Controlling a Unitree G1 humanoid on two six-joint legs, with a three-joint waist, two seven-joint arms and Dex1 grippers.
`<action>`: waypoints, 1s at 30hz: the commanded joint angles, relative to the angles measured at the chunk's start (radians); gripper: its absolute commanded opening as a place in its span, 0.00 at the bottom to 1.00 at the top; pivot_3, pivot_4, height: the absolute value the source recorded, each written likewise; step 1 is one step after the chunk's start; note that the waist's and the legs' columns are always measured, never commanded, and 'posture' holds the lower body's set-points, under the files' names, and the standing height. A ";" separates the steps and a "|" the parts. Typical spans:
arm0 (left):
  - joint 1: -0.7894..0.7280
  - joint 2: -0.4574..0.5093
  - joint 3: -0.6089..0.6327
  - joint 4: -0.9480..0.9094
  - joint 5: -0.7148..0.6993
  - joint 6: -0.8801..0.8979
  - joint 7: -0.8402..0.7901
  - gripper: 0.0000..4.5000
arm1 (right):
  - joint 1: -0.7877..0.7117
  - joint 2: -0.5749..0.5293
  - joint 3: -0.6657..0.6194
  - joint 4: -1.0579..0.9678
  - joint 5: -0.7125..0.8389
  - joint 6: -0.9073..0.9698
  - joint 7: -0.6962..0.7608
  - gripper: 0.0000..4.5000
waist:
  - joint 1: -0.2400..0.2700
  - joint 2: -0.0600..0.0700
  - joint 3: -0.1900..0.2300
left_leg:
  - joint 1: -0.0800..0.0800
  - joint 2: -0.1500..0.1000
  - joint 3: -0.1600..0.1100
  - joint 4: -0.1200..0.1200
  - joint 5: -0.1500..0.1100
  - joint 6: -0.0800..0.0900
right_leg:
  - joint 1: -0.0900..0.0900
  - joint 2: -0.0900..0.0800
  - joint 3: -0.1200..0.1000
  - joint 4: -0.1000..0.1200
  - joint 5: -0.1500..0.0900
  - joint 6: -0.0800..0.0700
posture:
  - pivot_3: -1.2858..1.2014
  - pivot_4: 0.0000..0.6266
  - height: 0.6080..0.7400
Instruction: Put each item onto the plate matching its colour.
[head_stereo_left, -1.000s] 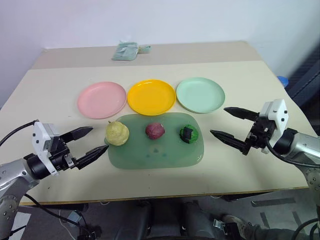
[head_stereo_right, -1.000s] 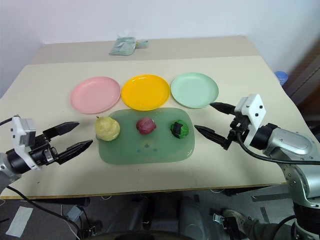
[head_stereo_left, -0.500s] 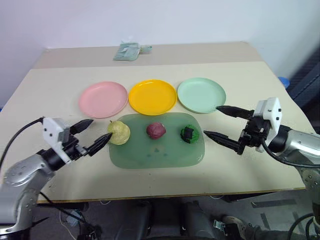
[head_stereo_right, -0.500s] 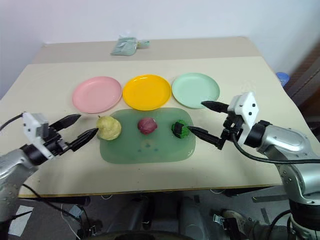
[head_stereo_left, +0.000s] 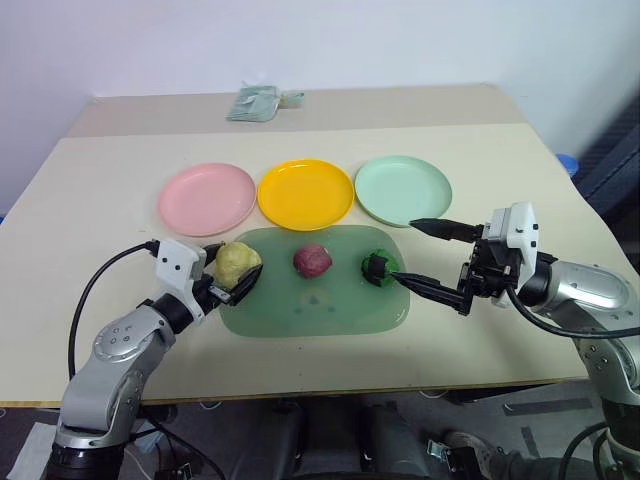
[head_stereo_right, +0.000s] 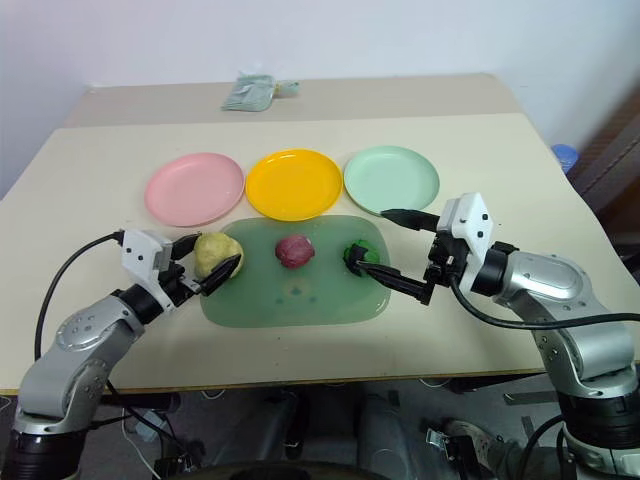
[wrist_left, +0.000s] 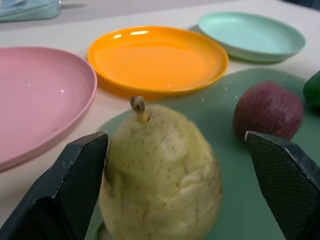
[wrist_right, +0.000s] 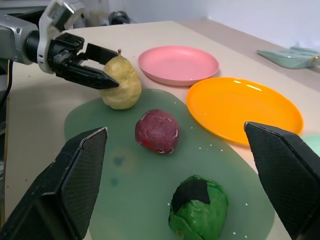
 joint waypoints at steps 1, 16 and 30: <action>-0.035 -0.026 -0.015 0.017 0.031 -0.039 0.013 0.81 | -0.006 0.011 -0.014 -0.017 0.002 -0.026 -0.004 1.00 | 0.002 0.000 0.000 | 0.000 0.000 0.000 0.000 0.000 0.000 | 0.000 0.000 0.000 0.000 0.000 0.000 | 0.52 0.24 1.00; -0.488 -0.161 0.072 0.250 -0.009 -0.009 0.183 0.52 | -0.051 0.055 -0.001 -0.009 -0.034 -0.039 -0.094 1.00 | 0.030 -0.002 0.000 | -0.001 0.000 -0.002 0.004 0.001 -0.001 | 0.001 0.001 -0.002 0.001 0.003 0.002 | 0.52 0.24 1.00; -1.097 -0.334 -0.047 1.348 0.266 -0.448 0.182 0.52 | -0.148 0.125 0.057 0.089 -0.136 -0.080 -0.160 1.00 | 0.016 -0.004 0.001 | -0.001 -0.002 0.001 0.003 0.004 -0.005 | -0.001 0.001 0.000 0.001 0.006 0.006 | 0.52 0.24 1.00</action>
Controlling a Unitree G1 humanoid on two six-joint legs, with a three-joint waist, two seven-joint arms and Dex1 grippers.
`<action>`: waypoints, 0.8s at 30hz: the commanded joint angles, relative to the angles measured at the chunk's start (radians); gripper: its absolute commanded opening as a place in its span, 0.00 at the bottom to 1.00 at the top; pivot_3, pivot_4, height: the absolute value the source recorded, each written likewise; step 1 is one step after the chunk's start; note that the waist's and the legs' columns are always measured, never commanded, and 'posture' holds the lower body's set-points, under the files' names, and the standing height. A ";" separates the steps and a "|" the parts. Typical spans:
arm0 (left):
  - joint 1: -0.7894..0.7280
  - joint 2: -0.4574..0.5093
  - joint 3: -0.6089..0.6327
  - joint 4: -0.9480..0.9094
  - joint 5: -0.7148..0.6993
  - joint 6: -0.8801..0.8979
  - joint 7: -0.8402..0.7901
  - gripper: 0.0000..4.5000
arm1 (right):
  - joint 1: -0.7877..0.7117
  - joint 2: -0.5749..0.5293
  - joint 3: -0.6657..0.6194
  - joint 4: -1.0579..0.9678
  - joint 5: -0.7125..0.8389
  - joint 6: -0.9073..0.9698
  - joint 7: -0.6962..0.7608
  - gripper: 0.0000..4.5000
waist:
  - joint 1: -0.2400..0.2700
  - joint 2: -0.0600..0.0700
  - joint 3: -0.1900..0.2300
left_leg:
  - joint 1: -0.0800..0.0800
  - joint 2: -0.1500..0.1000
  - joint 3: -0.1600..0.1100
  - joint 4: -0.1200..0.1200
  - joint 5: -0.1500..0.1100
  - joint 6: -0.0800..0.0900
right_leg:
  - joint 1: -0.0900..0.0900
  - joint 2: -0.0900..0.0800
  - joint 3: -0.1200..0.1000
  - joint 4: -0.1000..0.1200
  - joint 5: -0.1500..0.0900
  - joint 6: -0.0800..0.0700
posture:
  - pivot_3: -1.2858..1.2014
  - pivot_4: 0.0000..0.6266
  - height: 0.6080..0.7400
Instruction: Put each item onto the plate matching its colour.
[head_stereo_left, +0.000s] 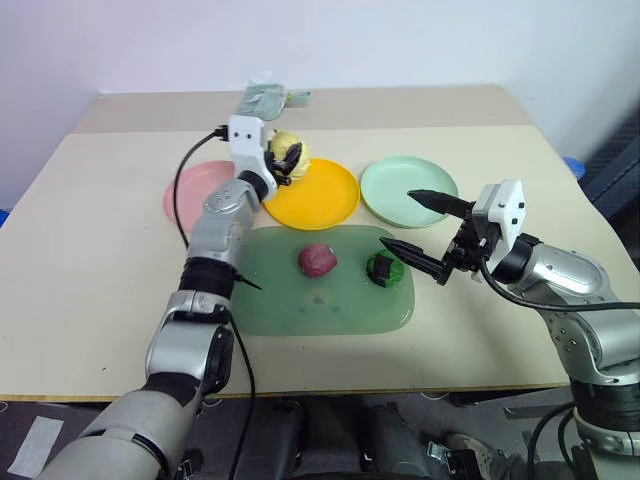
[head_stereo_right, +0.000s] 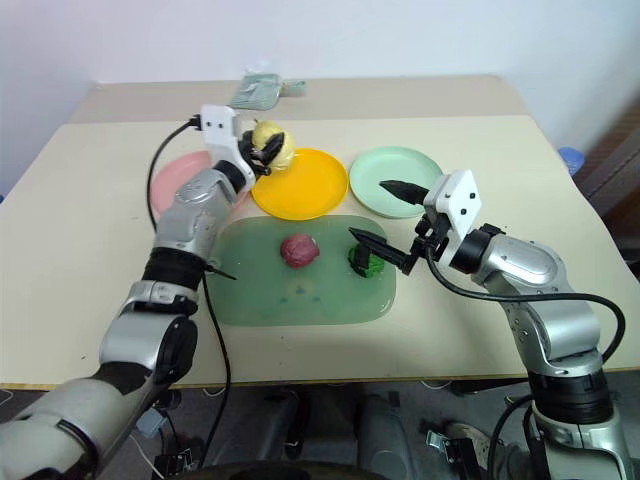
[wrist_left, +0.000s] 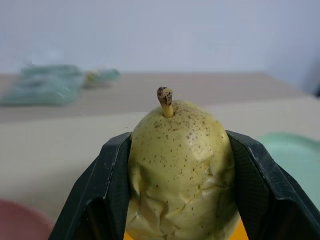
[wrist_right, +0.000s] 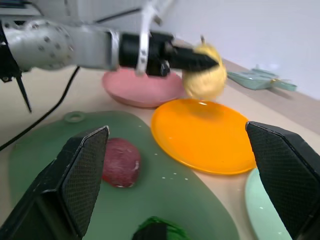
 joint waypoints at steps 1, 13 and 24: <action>-0.075 -0.006 -0.002 0.148 0.053 -0.111 0.027 0.52 | -0.026 0.018 -0.005 0.011 -0.019 -0.039 -0.010 1.00 | 0.001 0.000 0.000 | 0.000 0.000 0.000 0.000 0.000 0.000 | -0.001 0.000 0.000 0.000 0.000 0.000 | 0.52 0.24 1.00; 0.034 -0.035 0.039 0.052 0.022 -0.186 -0.063 0.99 | -0.014 0.053 0.007 0.054 -0.078 -0.105 -0.017 1.00 | -0.003 -0.001 0.000 | -0.001 0.000 0.001 0.001 0.000 0.000 | -0.002 0.000 0.001 0.002 0.001 0.001 | 0.52 0.24 1.00; 0.661 0.222 0.045 -1.012 -0.309 0.290 -0.343 0.99 | 0.019 0.072 0.011 0.014 -0.057 -0.086 -0.018 1.00 | -0.037 0.000 0.000 | -0.001 0.001 0.003 0.000 0.001 -0.001 | -0.008 0.000 0.006 0.009 0.000 0.000 | 0.52 0.24 1.00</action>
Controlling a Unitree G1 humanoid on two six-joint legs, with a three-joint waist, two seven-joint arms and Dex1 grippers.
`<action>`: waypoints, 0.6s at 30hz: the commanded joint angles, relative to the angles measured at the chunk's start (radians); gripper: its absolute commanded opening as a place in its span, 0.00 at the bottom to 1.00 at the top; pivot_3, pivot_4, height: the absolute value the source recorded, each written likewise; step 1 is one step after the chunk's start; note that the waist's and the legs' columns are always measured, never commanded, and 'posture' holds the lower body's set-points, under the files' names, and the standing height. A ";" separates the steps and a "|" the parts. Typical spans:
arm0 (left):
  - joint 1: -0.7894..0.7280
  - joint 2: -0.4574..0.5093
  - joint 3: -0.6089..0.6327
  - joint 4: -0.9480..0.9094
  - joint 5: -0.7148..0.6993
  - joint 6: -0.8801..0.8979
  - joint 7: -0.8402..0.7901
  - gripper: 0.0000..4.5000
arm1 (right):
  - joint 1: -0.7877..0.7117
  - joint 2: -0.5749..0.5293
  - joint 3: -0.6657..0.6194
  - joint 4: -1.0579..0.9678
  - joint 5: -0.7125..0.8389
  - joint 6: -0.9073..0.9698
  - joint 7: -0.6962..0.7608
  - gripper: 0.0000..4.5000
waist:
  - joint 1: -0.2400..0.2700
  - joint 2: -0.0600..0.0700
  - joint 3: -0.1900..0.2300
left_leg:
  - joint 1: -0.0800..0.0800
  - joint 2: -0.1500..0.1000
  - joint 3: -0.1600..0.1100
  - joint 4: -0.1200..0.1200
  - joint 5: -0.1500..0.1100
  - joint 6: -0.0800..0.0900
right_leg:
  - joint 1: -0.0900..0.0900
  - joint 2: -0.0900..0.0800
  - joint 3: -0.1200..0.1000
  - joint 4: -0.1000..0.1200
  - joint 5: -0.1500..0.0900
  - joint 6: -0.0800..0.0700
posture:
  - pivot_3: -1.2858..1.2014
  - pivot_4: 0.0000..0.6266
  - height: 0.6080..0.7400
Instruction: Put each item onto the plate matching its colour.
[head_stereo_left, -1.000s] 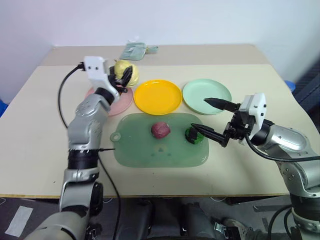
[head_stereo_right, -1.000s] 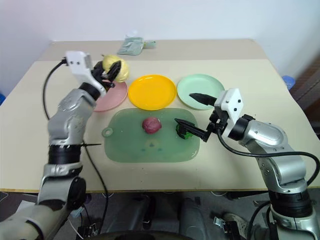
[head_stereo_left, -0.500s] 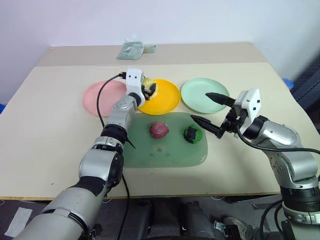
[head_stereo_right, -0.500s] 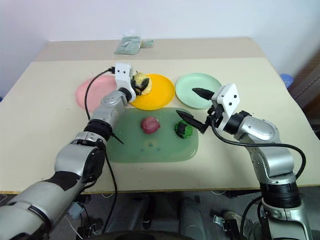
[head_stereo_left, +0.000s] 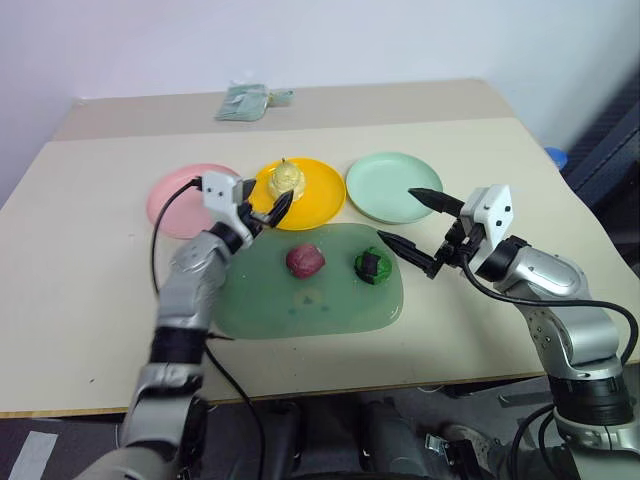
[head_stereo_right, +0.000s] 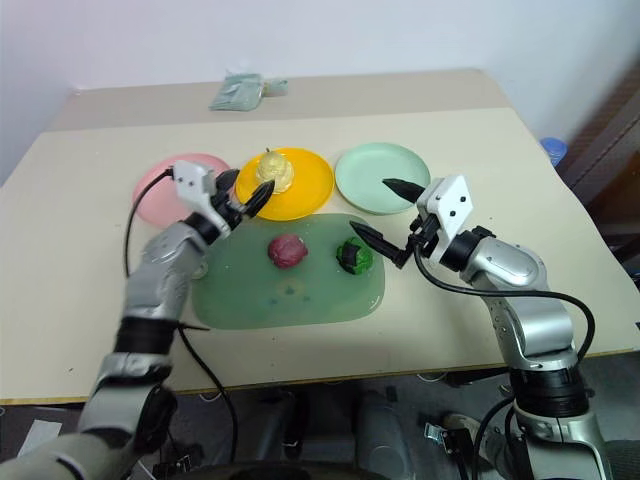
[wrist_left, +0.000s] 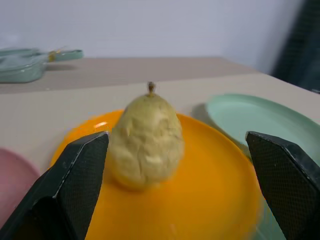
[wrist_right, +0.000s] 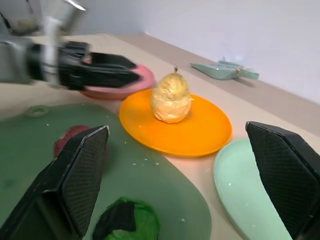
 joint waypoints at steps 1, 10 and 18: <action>0.097 0.093 0.033 -0.215 -0.137 0.108 -0.112 0.99 | 0.012 0.001 -0.017 -0.052 0.029 0.002 0.006 1.00 | 0.005 0.001 -0.001 | 0.000 0.000 0.000 0.000 -0.001 0.001 | 0.001 0.000 0.000 0.000 0.000 0.000 | 0.52 0.24 1.00; 0.112 0.235 -0.053 -0.210 -0.092 0.116 -0.255 0.99 | 0.199 -0.068 -0.107 -0.160 0.094 0.060 0.039 1.00 | 0.034 0.001 -0.001 | 0.001 0.000 0.000 0.001 -0.002 0.004 | 0.003 0.000 -0.001 -0.002 0.000 -0.001 | 0.52 0.24 1.00; -0.020 0.199 -0.195 0.010 0.032 0.004 -0.362 0.99 | 0.431 -0.148 -0.265 -0.324 0.146 0.130 0.024 1.00 | 0.043 0.001 -0.001 | 0.001 0.001 0.000 0.000 -0.002 0.004 | 0.002 0.000 0.000 -0.002 0.000 -0.001 | 0.52 0.24 1.00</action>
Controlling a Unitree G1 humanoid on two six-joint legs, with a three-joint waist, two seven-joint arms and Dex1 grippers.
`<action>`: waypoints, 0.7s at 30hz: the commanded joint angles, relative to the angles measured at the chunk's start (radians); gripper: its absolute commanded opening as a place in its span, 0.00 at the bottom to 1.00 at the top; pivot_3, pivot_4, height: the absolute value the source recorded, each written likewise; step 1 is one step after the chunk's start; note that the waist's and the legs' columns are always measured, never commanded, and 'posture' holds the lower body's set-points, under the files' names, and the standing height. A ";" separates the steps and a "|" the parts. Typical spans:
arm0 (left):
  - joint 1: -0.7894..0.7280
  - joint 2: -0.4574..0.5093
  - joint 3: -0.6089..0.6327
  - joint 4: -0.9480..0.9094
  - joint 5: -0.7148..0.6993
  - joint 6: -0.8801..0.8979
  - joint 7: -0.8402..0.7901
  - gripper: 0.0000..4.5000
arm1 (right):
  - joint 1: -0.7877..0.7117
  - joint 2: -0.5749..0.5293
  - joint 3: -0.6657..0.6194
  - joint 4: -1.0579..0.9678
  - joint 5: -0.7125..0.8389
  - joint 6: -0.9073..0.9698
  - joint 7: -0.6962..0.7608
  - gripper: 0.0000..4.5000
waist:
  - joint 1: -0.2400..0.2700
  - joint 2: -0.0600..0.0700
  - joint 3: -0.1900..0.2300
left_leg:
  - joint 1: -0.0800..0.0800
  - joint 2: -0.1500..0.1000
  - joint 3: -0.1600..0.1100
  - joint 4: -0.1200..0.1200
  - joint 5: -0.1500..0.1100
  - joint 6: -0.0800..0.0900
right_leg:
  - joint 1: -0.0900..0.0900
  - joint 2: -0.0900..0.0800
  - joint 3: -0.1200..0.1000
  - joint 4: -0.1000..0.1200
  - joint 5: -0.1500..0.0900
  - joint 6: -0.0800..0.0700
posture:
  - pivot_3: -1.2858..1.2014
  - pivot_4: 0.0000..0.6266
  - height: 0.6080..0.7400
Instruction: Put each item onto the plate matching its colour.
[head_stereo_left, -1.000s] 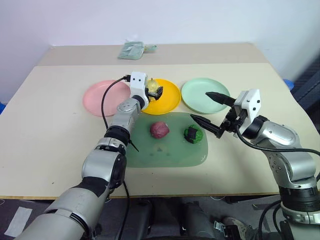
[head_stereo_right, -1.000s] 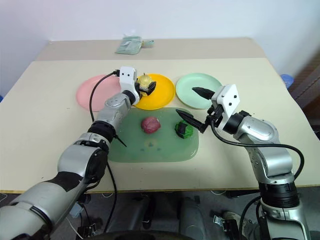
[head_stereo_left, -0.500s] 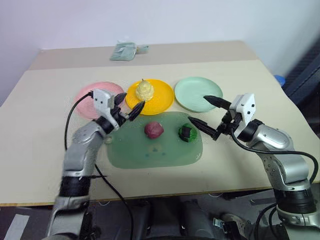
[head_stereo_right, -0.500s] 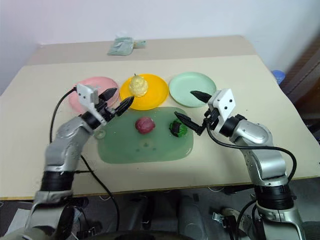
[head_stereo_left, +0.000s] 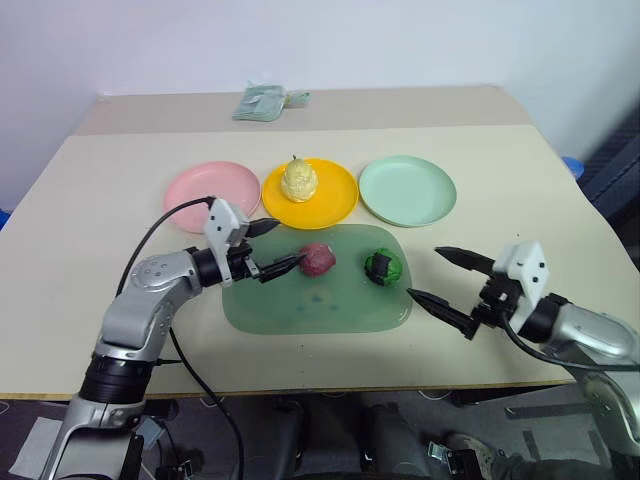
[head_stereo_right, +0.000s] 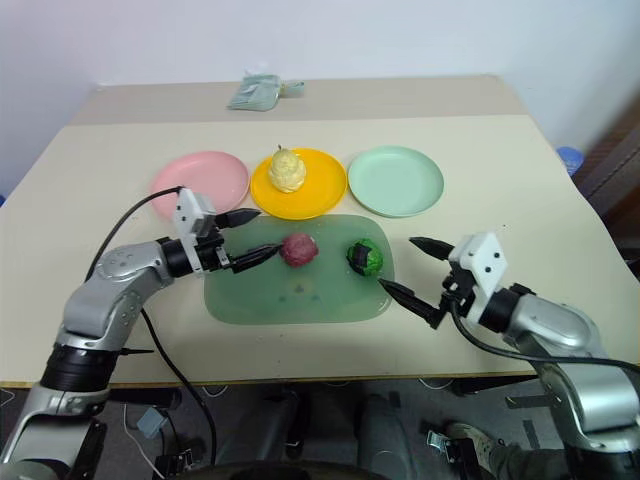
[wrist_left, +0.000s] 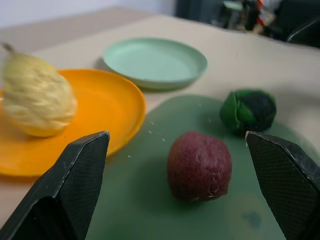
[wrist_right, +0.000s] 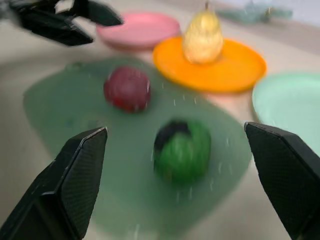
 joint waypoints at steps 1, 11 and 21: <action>-0.065 -0.020 -0.043 0.084 0.054 -0.069 -0.043 0.99 | 0.037 -0.016 -0.078 -0.099 0.042 0.024 -0.025 1.00 | 0.002 0.000 0.000 | 0.000 0.000 0.000 0.000 0.000 0.000 | 0.000 0.000 0.000 0.000 0.000 0.000 | 0.52 0.24 1.00; -0.188 -0.119 -0.159 0.311 0.191 -0.160 -0.088 0.99 | 0.116 0.006 -0.111 -0.168 0.052 0.042 -0.087 1.00 | 0.002 -0.001 0.000 | 0.000 0.000 0.000 0.001 0.000 0.000 | 0.001 0.000 0.000 -0.001 0.000 0.000 | 0.52 0.24 1.00; -0.204 -0.147 -0.174 0.357 0.247 -0.194 -0.108 0.70 | 0.192 0.005 -0.128 -0.184 0.037 0.010 -0.086 1.00 | 0.002 -0.001 0.000 | 0.000 0.000 0.000 0.001 0.000 0.000 | 0.001 0.000 0.000 0.000 0.000 0.000 | 0.52 0.24 1.00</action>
